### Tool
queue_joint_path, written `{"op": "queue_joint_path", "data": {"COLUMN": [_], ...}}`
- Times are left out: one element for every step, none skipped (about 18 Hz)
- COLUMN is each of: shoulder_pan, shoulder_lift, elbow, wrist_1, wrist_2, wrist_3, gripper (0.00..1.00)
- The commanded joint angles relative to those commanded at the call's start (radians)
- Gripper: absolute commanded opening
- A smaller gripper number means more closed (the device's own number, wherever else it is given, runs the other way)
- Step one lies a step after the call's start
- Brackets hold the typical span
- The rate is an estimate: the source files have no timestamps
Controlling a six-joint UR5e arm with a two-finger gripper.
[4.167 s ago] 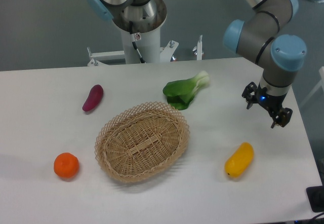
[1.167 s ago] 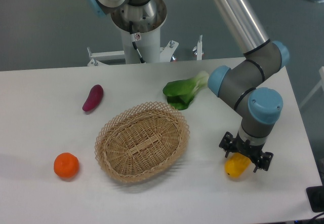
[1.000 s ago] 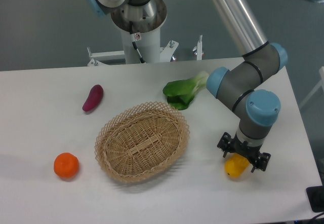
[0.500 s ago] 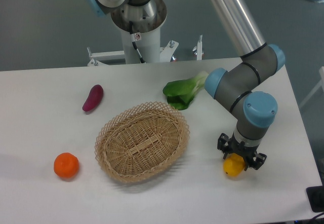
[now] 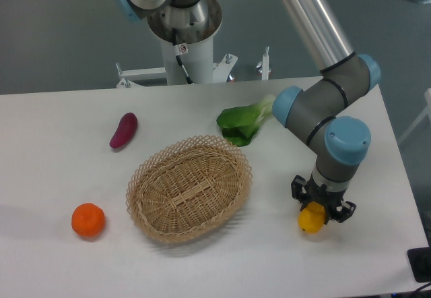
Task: Pick up the mango from the table
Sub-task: 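Close the gripper fingers around the yellow mango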
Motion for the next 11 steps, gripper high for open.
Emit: {"op": "queue_joint_path", "data": {"shoulder_pan": [0.0, 0.0, 0.0, 0.0, 0.0, 0.002, 0.003, 0.008, 0.011, 0.014, 0.014], "shoulder_lift": [0.003, 0.005, 0.006, 0.006, 0.008, 0.011, 0.015, 0.017, 0.018, 0.02, 0.021], "elbow": [0.002, 0.0, 0.002, 0.002, 0.002, 0.003, 0.005, 0.009, 0.012, 0.012, 0.012], "wrist_1": [-0.002, -0.002, -0.003, -0.005, -0.005, -0.005, -0.014, -0.032, -0.047, -0.054, -0.054], "wrist_2": [-0.002, 0.0, -0.002, -0.002, -0.002, -0.002, -0.003, -0.006, -0.008, -0.011, -0.012], "wrist_3": [0.0, 0.0, 0.0, 0.0, 0.0, 0.0, 0.0, 0.0, 0.0, 0.0, 0.0], "gripper": [0.6, 0.6, 0.6, 0.6, 0.6, 0.6, 0.6, 0.6, 0.6, 0.6, 0.6]}}
